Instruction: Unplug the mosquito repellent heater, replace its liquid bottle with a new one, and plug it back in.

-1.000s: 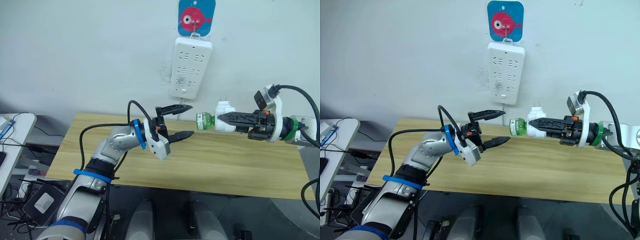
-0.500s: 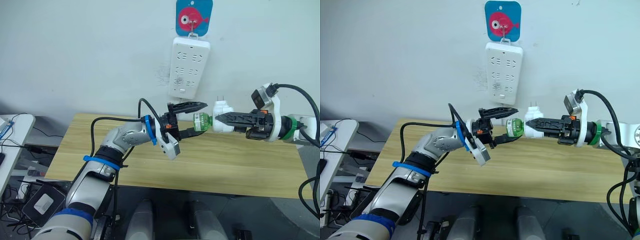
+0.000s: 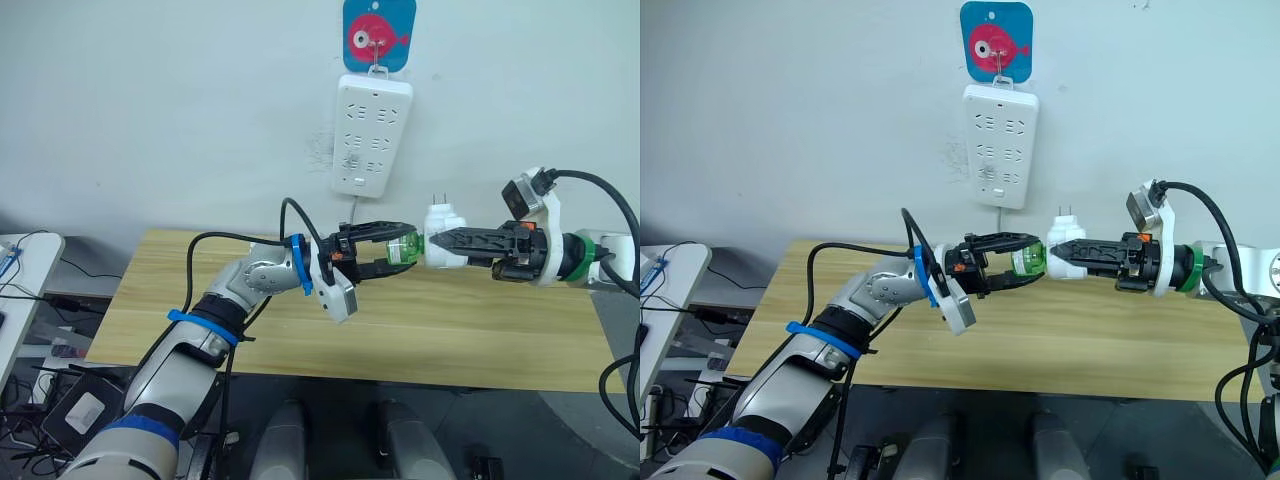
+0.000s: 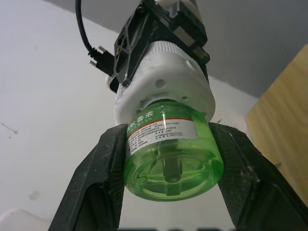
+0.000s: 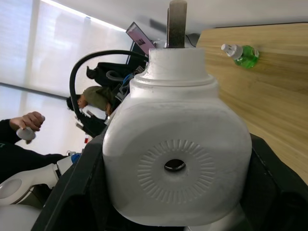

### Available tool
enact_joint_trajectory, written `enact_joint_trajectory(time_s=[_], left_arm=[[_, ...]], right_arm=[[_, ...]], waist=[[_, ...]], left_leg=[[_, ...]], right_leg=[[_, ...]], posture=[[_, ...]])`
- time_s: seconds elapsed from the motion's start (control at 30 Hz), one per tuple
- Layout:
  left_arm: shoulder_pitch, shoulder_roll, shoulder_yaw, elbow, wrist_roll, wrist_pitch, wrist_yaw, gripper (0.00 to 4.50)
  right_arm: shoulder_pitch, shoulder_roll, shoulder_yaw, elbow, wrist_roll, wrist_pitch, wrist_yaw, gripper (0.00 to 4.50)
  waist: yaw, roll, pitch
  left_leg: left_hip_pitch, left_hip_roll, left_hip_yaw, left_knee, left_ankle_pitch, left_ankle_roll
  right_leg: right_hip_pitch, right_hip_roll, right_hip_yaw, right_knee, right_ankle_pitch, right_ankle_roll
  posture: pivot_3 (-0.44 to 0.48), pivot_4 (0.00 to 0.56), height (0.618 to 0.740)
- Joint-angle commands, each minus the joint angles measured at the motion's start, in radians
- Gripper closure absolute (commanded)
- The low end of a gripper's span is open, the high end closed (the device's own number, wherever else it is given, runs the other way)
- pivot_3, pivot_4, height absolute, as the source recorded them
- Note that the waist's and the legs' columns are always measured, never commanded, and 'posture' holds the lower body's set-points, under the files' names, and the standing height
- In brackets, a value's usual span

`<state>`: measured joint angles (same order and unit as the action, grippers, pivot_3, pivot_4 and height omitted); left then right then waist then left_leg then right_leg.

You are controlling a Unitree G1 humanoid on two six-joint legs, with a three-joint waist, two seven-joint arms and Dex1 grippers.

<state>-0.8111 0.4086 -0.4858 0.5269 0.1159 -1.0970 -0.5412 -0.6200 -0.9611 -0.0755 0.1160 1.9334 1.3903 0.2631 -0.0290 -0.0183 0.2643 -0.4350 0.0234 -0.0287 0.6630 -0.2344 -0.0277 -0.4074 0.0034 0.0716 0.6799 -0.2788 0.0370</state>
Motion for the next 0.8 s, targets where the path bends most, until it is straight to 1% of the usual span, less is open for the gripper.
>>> enact_joint_trajectory(time_s=[0.03,0.07,0.1,0.17,0.2,0.23,0.27,0.3,0.37,0.43,0.5,0.53,0.57,0.67,0.7,0.73,0.8], left_arm=[[0.025,-0.011,-0.006,-0.196,-0.427,0.450,-0.260,2.23],[0.031,0.000,0.005,-0.273,-0.575,0.680,-0.324,2.23],[0.032,0.017,0.021,-0.342,-0.700,0.874,-0.365,2.23],[0.016,0.054,0.065,-0.439,-0.933,1.250,-0.404,2.23],[0.004,0.067,0.090,-0.457,-1.020,1.396,-0.419,2.23],[-0.008,0.077,0.116,-0.463,-1.103,1.530,-0.429,2.23],[-0.028,0.089,0.146,-0.453,-1.214,1.686,-0.441,2.23],[-0.048,0.097,0.178,-0.428,-1.314,1.826,-0.457,2.23],[-0.085,0.098,0.239,-0.344,-1.461,2.060,-0.471,2.23],[-0.092,0.094,0.271,-0.292,-1.482,2.172,-0.486,2.23],[-0.061,0.101,0.279,-0.308,-1.435,2.206,-0.508,2.23],[-0.042,0.109,0.282,-0.325,-1.410,2.218,-0.525,2.23],[-0.018,0.124,0.286,-0.338,-1.390,2.231,-0.541,2.23],[0.050,0.180,0.311,-0.349,-1.347,2.273,-0.574,2.23],[0.067,0.191,0.322,-0.349,-1.332,2.278,-0.575,2.23],[0.088,0.201,0.333,-0.350,-1.305,2.267,-0.574,2.23],[0.126,0.224,0.340,-0.358,-1.233,2.217,-0.592,2.23]], right_arm=[[0.028,-0.034,0.000,-0.096,-0.009,0.041,0.060,1.51],[0.035,-0.040,0.001,-0.104,-0.024,0.045,0.076,1.51],[0.041,-0.043,-0.003,-0.115,-0.046,0.047,0.095,1.51],[0.050,-0.050,-0.010,-0.130,-0.079,0.053,0.131,1.51],[0.051,-0.054,-0.010,-0.138,-0.097,0.058,0.150,1.51],[0.053,-0.059,-0.010,-0.152,-0.117,0.063,0.172,1.51],[0.053,-0.063,-0.009,-0.161,-0.127,0.066,0.189,1.51],[0.051,-0.066,-0.007,-0.167,-0.133,0.067,0.201,1.51],[0.043,-0.070,-0.003,-0.176,-0.143,0.065,0.221,1.51],[0.036,-0.072,0.000,-0.168,-0.141,0.056,0.224,1.51],[0.037,-0.073,-0.003,-0.160,-0.142,0.044,0.216,1.51],[0.041,-0.073,-0.005,-0.158,-0.143,0.037,0.206,1.51],[0.049,-0.076,-0.007,-0.145,-0.139,0.030,0.184,1.51],[0.086,-0.089,-0.026,-0.110,-0.174,0.016,0.137,1.51],[0.099,-0.091,-0.037,-0.102,-0.208,0.008,0.124,1.51],[0.120,-0.091,-0.041,-0.104,-0.283,-0.017,0.104,1.51],[0.175,-0.100,-0.009,-0.127,-0.491,-0.089,0.079,1.51]], waist=[[-0.001,0.000,0.000],[-0.001,0.000,0.000],[-0.002,0.000,0.000],[-0.004,0.000,0.000],[-0.006,0.000,0.000],[-0.007,0.000,0.000],[-0.009,0.000,0.000],[-0.011,0.000,0.000],[-0.015,0.000,0.000],[-0.020,0.000,0.000],[-0.022,0.000,0.000],[-0.023,0.000,0.000],[-0.023,0.000,0.000],[-0.023,0.000,0.000],[-0.023,0.000,0.000],[-0.023,0.000,0.000],[-0.019,0.000,0.000]], left_leg=[[0.000,0.000,0.000,0.000,0.000,0.000],[0.000,0.000,-0.001,0.000,0.000,0.000],[0.000,0.000,-0.003,0.000,0.000,0.000],[0.000,0.000,-0.007,0.001,0.000,0.000],[0.000,0.001,-0.008,0.001,0.000,0.000],[0.000,0.002,-0.009,0.001,0.000,0.000],[0.001,0.003,-0.010,0.001,0.000,0.000],[0.001,0.003,-0.011,0.001,0.000,0.000],[0.001,0.005,-0.013,0.001,0.000,0.000],[0.001,0.005,-0.013,0.001,0.001,0.000],[0.001,0.004,-0.012,0.001,0.001,0.000],[0.001,0.004,-0.012,0.001,0.001,0.000],[0.001,0.004,-0.011,0.000,0.001,0.000],[0.001,0.004,-0.011,0.000,0.001,0.000],[0.001,0.004,-0.010,0.000,0.001,0.000],[0.001,0.004,-0.010,0.000,0.001,0.000],[0.001,0.004,-0.010,0.000,0.001,0.000]], right_leg=[[0.000,0.000,0.000,0.000,0.000,0.000],[0.000,0.000,0.000,0.000,0.000,0.000],[0.000,0.000,0.000,0.000,0.000,0.000],[0.000,0.003,-0.001,0.000,0.000,0.000],[0.000,0.006,-0.001,0.001,0.000,0.000],[0.000,0.008,-0.001,0.001,0.000,0.000],[0.000,0.009,-0.001,0.001,0.000,0.000],[0.000,0.011,-0.002,0.002,-0.001,0.000],[0.000,0.013,-0.003,0.002,-0.001,0.001],[0.000,0.013,-0.004,0.002,-0.003,0.003],[0.000,0.013,-0.004,0.002,-0.003,0.004],[0.000,0.013,-0.004,0.002,-0.002,0.002],[0.000,0.013,-0.003,0.001,-0.001,0.000],[0.000,0.012,-0.001,0.001,-0.001,-0.001],[0.000,0.012,-0.001,0.001,-0.001,-0.001],[-0.001,0.012,-0.001,0.001,-0.001,-0.001],[-0.001,0.011,-0.001,0.001,-0.001,-0.001]], posture=[[-0.017,0.239,0.740],[-0.017,0.240,0.740],[-0.017,0.240,0.740],[-0.017,0.237,0.740],[-0.016,0.237,0.740],[-0.018,0.236,0.740],[-0.018,0.234,0.740],[-0.018,0.234,0.740],[-0.020,0.230,0.740],[-0.030,0.229,0.740],[-0.039,0.230,0.740],[-0.039,0.230,0.740],[-0.047,0.233,0.740],[-0.046,0.236,0.740],[-0.041,0.238,0.740],[-0.040,0.239,0.740],[-0.036,0.240,0.740]])
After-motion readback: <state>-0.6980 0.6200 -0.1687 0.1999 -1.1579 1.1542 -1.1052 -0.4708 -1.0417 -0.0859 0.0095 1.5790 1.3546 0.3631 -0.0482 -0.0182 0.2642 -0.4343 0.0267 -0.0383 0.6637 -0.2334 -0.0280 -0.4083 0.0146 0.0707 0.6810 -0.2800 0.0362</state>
